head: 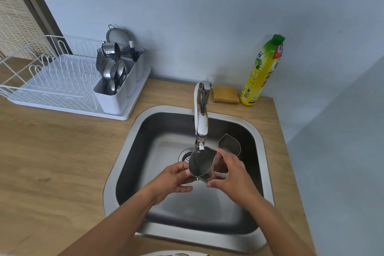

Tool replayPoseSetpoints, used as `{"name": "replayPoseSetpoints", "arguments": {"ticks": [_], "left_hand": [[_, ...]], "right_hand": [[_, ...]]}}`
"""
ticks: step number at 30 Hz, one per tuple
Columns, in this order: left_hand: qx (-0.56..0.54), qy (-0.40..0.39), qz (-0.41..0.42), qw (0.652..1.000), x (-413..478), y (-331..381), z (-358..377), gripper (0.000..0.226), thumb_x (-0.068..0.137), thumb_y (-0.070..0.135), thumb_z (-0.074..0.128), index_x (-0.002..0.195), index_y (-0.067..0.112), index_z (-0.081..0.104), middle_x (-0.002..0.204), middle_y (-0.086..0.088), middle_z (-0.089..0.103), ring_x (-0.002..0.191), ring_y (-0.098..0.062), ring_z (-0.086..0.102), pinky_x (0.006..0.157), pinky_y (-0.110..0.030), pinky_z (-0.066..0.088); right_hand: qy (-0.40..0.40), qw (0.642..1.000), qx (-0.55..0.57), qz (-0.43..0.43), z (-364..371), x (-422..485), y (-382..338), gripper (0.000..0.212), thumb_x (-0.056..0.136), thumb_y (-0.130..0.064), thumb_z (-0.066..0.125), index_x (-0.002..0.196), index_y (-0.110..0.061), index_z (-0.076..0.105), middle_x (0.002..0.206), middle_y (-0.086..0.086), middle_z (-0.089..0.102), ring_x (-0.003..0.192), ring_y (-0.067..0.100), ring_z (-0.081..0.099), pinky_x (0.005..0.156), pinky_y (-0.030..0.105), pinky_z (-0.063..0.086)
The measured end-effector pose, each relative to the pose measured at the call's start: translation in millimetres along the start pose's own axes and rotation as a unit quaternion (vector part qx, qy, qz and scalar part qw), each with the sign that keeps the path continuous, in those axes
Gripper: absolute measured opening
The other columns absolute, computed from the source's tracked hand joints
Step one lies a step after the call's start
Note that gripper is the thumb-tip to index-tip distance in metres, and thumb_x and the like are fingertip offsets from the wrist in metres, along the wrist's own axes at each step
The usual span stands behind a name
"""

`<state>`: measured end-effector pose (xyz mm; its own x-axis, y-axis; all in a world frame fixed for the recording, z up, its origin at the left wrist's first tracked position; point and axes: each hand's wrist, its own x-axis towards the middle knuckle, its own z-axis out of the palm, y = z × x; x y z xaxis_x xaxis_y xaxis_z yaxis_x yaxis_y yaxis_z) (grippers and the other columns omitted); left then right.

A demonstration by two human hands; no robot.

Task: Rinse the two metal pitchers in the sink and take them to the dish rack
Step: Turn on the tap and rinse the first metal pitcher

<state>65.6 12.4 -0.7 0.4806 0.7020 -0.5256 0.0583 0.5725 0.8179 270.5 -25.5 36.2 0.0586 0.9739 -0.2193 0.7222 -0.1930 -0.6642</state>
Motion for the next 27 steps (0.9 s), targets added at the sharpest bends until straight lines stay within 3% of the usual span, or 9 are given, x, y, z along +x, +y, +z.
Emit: {"name": "replayPoseSetpoints", "arguments": {"ticks": [4, 7, 11, 14, 17, 19, 22, 24, 27], "left_hand": [[0.045, 0.029, 0.046, 0.997, 13.4, 8.0, -2.7, 0.008, 0.097, 0.013, 0.058, 0.103, 0.010, 0.062, 0.106, -0.014, 0.068, 0.104, -0.019, 0.067, 0.087, -0.033, 0.059], [0.079, 0.062, 0.084, 0.991, 20.7, 14.7, -4.9, 0.006, 0.095, 0.008, 0.060, 0.090, 0.011, 0.062, 0.096, -0.008, 0.064, 0.089, -0.016, 0.062, 0.083, -0.027, 0.057], [0.132, 0.120, 0.131, 0.975, 19.3, 22.8, -10.2, 0.008, 0.093, 0.002, 0.061, 0.089, 0.008, 0.067, 0.096, 0.014, 0.074, 0.087, -0.019, 0.063, 0.083, -0.032, 0.053], [0.243, 0.175, 0.172, 0.938, 12.2, 31.4, -17.4, 0.006, 0.091, 0.009, 0.064, 0.092, 0.010, 0.070, 0.113, 0.009, 0.070, 0.100, -0.016, 0.065, 0.093, -0.037, 0.051], [0.378, 0.224, 0.206, 0.874, -1.0, 42.9, -21.9, 0.010, 0.094, 0.022, 0.061, 0.101, 0.020, 0.069, 0.114, 0.010, 0.064, 0.101, -0.011, 0.062, 0.089, -0.032, 0.051], [0.446, 0.241, 0.211, 0.835, -10.2, 49.7, -24.7, 0.016, 0.097, 0.029, 0.057, 0.109, 0.025, 0.066, 0.111, 0.010, 0.062, 0.097, -0.012, 0.062, 0.083, -0.031, 0.052], [0.511, 0.263, 0.192, 0.796, -19.6, 55.8, -30.5, 0.017, 0.099, 0.038, 0.048, 0.108, 0.031, 0.062, 0.103, 0.013, 0.059, 0.089, -0.010, 0.060, 0.074, -0.026, 0.049], [0.542, 0.266, 0.175, 0.778, -24.2, 58.0, -34.5, 0.017, 0.100, 0.041, 0.044, 0.106, 0.034, 0.058, 0.097, 0.013, 0.062, 0.085, -0.011, 0.060, 0.067, -0.026, 0.047], [0.567, 0.255, 0.143, 0.770, -29.8, 56.6, -41.1, 0.018, 0.101, 0.045, 0.038, 0.101, 0.038, 0.054, 0.090, 0.011, 0.069, 0.079, -0.011, 0.064, 0.067, -0.030, 0.050]], "right_hand": [[0.039, 0.999, -0.007, -0.033, -3.0, 10.6, 1.2, 0.094, 0.068, -0.024, 0.088, 0.141, -0.042, 0.031, 0.144, -0.012, 0.040, 0.132, 0.013, 0.040, 0.107, 0.034, 0.045], [0.050, 0.998, 0.018, -0.030, 1.9, 22.7, 2.2, 0.094, 0.071, -0.020, 0.086, 0.144, -0.038, 0.030, 0.153, -0.008, 0.035, 0.139, 0.018, 0.038, 0.109, 0.043, 0.045], [0.059, 0.995, 0.081, -0.022, 16.3, 37.5, 1.0, 0.093, 0.072, -0.026, 0.086, 0.144, -0.042, 0.029, 0.152, -0.012, 0.039, 0.140, 0.014, 0.039, 0.111, 0.043, 0.043], [0.059, 0.987, 0.151, -0.009, 28.1, 47.0, 0.3, 0.089, 0.072, -0.020, 0.086, 0.138, -0.048, 0.034, 0.144, -0.013, 0.049, 0.133, 0.016, 0.048, 0.108, 0.043, 0.046], [0.035, 0.977, 0.212, 0.007, 37.7, 54.3, -5.8, 0.086, 0.068, -0.005, 0.087, 0.121, -0.055, 0.041, 0.124, -0.017, 0.058, 0.118, 0.013, 0.054, 0.101, 0.028, 0.048], [0.005, 0.966, 0.258, 0.021, 43.5, 57.4, -12.1, 0.086, 0.064, 0.003, 0.086, 0.118, -0.048, 0.043, 0.117, -0.019, 0.058, 0.114, 0.014, 0.056, 0.099, 0.026, 0.048], [-0.037, 0.954, 0.294, 0.035, 54.1, 57.4, -17.8, 0.083, 0.061, -0.002, 0.088, 0.127, -0.030, 0.045, 0.120, -0.008, 0.063, 0.115, 0.017, 0.060, 0.099, 0.034, 0.052], [-0.064, 0.953, 0.293, 0.036, 57.7, 54.0, -20.0, 0.078, 0.061, -0.007, 0.089, 0.125, -0.025, 0.047, 0.120, 0.000, 0.064, 0.112, 0.018, 0.063, 0.092, 0.032, 0.054], [-0.113, 0.953, 0.278, 0.038, 58.2, 46.7, -19.1, 0.071, 0.066, -0.010, 0.088, 0.123, -0.020, 0.047, 0.115, -0.003, 0.064, 0.098, 0.005, 0.067, 0.087, 0.022, 0.050]]}}
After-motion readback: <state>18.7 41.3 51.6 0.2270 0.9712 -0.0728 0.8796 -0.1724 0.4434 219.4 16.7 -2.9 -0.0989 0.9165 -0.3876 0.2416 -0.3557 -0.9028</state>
